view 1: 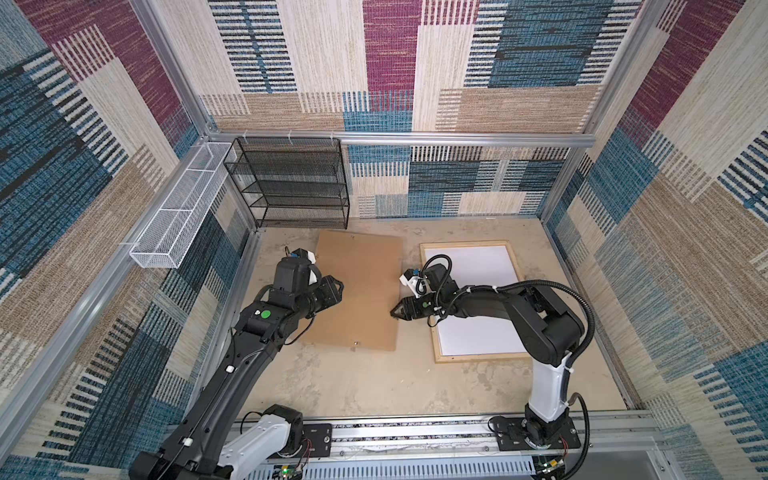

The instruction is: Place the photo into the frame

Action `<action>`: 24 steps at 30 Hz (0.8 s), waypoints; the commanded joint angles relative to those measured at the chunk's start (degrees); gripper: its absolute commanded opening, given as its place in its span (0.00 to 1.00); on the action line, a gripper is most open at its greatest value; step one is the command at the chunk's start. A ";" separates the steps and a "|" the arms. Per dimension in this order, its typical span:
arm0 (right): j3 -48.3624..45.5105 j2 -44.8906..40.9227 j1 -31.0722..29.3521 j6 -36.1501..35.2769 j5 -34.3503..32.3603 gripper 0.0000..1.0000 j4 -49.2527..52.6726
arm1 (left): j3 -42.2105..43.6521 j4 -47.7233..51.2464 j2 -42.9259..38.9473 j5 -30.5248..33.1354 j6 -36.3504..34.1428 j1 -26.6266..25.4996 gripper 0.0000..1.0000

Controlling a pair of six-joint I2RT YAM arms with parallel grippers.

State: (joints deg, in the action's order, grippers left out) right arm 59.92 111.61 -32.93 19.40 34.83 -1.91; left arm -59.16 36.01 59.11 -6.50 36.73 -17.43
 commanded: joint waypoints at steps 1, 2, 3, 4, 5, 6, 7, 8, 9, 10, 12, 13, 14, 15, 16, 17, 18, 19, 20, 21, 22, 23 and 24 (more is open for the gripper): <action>-0.77 0.04 -0.03 0.03 -2.42 0.60 5.08 | -0.62 3.13 0.21 1.02 -2.28 0.28 0.46; -0.77 0.08 -0.03 0.03 -2.56 0.60 5.24 | -0.32 3.58 0.13 1.82 -2.07 0.37 0.47; -0.66 0.08 -0.03 -0.05 -2.71 0.60 5.29 | 0.02 3.90 0.05 2.61 -1.71 0.47 0.48; -0.64 0.03 -0.03 0.02 -2.97 0.60 5.28 | 0.83 4.06 -0.04 3.46 -1.27 0.60 0.49; -0.58 -0.05 -0.03 0.03 -3.33 0.60 5.28 | 1.73 4.15 -0.09 4.25 -0.85 0.87 0.49; -0.58 -0.12 -0.10 0.03 -3.56 0.60 5.40 | 2.58 4.16 -0.06 4.48 -0.62 1.26 0.50; -0.42 -0.30 -0.03 -0.05 -3.84 0.60 5.56 | 3.53 3.92 0.03 4.39 -0.56 1.87 0.50; -0.25 -0.36 -0.03 -0.14 -4.33 0.60 5.92 | 4.49 3.79 0.25 4.66 -0.43 2.42 0.51; -0.24 -0.50 -0.03 -0.17 -4.77 0.60 6.09 | 5.24 4.06 0.62 5.26 -0.23 3.01 0.52; -0.24 -0.75 -0.03 -0.20 -5.26 0.60 6.27 | 5.92 4.94 1.39 6.08 0.21 3.84 0.52; -0.24 -1.22 -0.03 -0.26 -6.14 0.61 6.60 | 7.98 5.83 2.83 8.25 0.99 5.49 0.53; -0.16 -1.44 -0.03 -0.32 -6.66 0.61 6.77 | 9.26 6.00 3.53 8.81 2.07 6.63 0.53; -0.07 -1.56 -0.03 -0.37 -7.15 0.61 7.11 | 10.76 5.30 4.00 8.99 2.68 7.70 0.53; 0.11 -1.66 -0.03 -0.46 -7.58 0.61 7.46 | 11.91 4.91 4.31 9.85 3.59 8.37 0.53; 0.26 -1.77 -0.03 -0.52 -8.12 0.62 7.70 | 13.28 4.17 4.56 10.80 4.71 9.08 0.54; 0.33 -1.75 -0.03 -0.63 -8.57 0.64 7.99 | 14.50 2.89 4.77 11.01 5.49 9.86 0.55; 0.37 -1.75 -0.03 -0.75 -8.87 0.65 8.08 | 15.52 1.87 4.94 11.43 6.30 10.46 0.56; 0.46 -1.74 -0.03 -0.80 -9.35 0.66 8.32 | 16.63 0.47 5.18 11.79 7.37 11.09 0.56; 0.69 -1.37 -0.03 -0.87 -9.78 0.67 8.61 | 17.69 -1.06 5.52 11.95 8.45 11.72 0.57; 1.16 -1.00 -0.03 -0.98 -10.20 0.67 9.03 | 18.56 -2.55 5.99 11.82 9.20 12.12 0.57; 1.61 -0.49 -0.03 -1.02 -10.47 0.68 9.61 | 19.40 -4.11 6.78 12.04 9.99 12.53 0.58; 1.94 -0.05 -0.03 -1.03 -10.78 0.69 9.89 | 20.04 -5.42 7.74 12.20 10.61 13.12 0.58; 2.12 0.09 -0.03 -1.03 -10.82 0.69 10.01 | 20.49 -6.62 8.73 12.30 10.94 13.65 0.58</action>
State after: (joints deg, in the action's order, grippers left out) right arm 61.84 110.61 -32.97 18.52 29.08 2.68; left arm -39.72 34.81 66.46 4.25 44.10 -4.71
